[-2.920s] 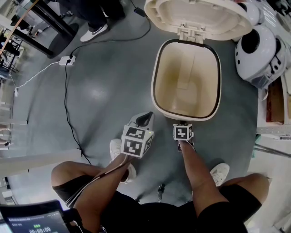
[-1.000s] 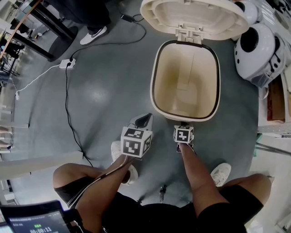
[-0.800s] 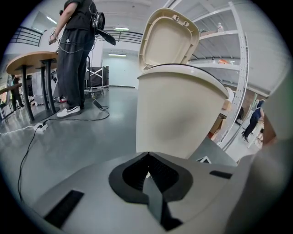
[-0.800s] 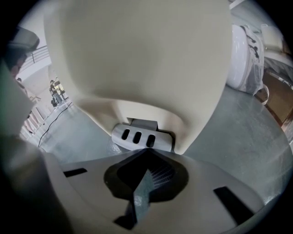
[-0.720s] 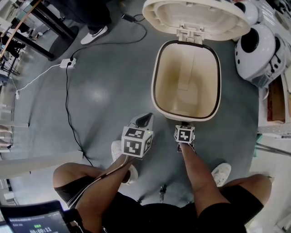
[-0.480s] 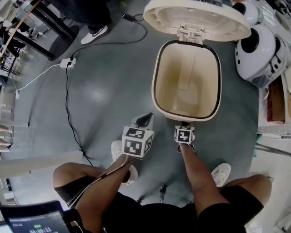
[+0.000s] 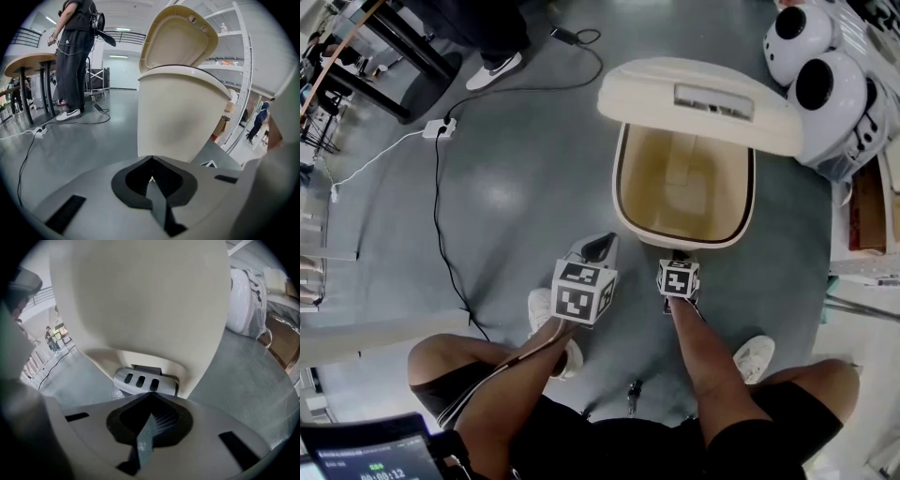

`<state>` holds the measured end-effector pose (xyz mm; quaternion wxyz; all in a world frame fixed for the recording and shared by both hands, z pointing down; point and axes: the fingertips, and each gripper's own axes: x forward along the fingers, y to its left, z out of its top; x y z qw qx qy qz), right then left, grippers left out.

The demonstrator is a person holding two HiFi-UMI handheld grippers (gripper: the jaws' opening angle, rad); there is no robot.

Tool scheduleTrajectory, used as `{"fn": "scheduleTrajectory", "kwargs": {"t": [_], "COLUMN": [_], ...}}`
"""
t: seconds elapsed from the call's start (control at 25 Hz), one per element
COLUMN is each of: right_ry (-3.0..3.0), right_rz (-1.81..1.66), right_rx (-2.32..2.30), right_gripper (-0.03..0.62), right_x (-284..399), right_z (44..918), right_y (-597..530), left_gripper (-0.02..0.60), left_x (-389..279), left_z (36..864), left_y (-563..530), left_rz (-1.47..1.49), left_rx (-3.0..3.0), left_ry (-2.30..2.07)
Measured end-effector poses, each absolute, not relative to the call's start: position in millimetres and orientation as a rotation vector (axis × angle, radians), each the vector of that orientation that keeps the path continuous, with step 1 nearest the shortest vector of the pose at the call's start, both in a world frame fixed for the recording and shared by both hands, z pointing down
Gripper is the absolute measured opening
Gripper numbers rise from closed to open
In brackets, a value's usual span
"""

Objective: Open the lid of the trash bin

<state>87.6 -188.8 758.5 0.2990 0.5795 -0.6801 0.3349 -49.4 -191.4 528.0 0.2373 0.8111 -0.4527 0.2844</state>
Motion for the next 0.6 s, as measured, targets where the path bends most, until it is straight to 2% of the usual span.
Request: {"fn": "scheduleTrajectory", "kwargs": {"t": [0.6], "right_ry": [-1.851], "right_rz": [0.855], "right_rx": [1.507], "right_gripper": [0.005], "right_x": [87.7], "right_z": [746.4], "right_y": [-187.9], "left_gripper": [0.0], "left_x": [-49.0], "left_z": [519.9], "left_y": [-189.5], "left_rz": [0.767], "left_rx": [2.218], "left_ry": [-1.259]}}
